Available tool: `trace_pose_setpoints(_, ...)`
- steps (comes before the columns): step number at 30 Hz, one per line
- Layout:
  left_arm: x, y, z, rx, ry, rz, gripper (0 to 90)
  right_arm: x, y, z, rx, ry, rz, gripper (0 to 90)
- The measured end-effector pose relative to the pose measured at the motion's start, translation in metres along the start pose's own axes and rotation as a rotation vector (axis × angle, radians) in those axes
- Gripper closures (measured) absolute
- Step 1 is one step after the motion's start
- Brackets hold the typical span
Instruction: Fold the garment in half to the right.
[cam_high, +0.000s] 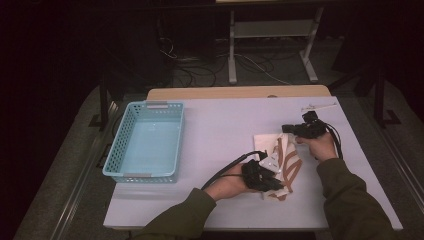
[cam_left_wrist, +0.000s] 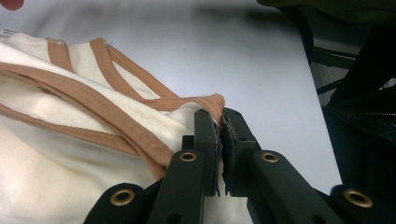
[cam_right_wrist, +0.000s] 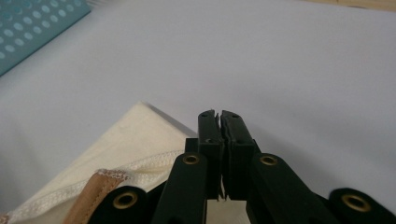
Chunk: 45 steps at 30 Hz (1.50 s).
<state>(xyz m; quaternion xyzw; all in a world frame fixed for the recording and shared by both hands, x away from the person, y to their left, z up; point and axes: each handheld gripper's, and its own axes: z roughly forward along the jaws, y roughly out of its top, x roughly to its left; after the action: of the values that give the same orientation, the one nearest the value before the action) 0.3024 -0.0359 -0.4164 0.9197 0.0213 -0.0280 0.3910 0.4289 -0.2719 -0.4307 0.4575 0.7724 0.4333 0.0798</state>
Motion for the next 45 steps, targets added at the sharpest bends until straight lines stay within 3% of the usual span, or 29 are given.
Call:
trace_pose_setpoints(15, -0.001, -0.001, 0.014, -0.001, 0.004, -0.014, 84.6, -0.007, -0.01, 0.005, 0.047, -0.043, -0.007, 85.9)
trace_pose_setpoints(22, -0.001, -0.001, 0.014, -0.013, -0.007, -0.023, 78.9, -0.009, -0.012, 0.007, 0.066, -0.051, 0.002, 83.1)
trace_pose_setpoints(27, -0.002, 0.0, 0.011, -0.031, -0.021, -0.03, 72.5, -0.01, -0.013, 0.006, 0.057, -0.052, 0.013, 76.2)
trace_pose_setpoints(37, 0.001, 0.001, 0.0, -0.085, -0.045, -0.071, 52.4, -0.004, -0.007, 0.0, 0.032, -0.045, 0.018, 52.7)
trace_pose_setpoints(45, 0.007, -0.001, -0.016, -0.134, -0.014, -0.116, 40.5, 0.0, -0.003, -0.004, 0.013, -0.047, 0.021, 40.8)
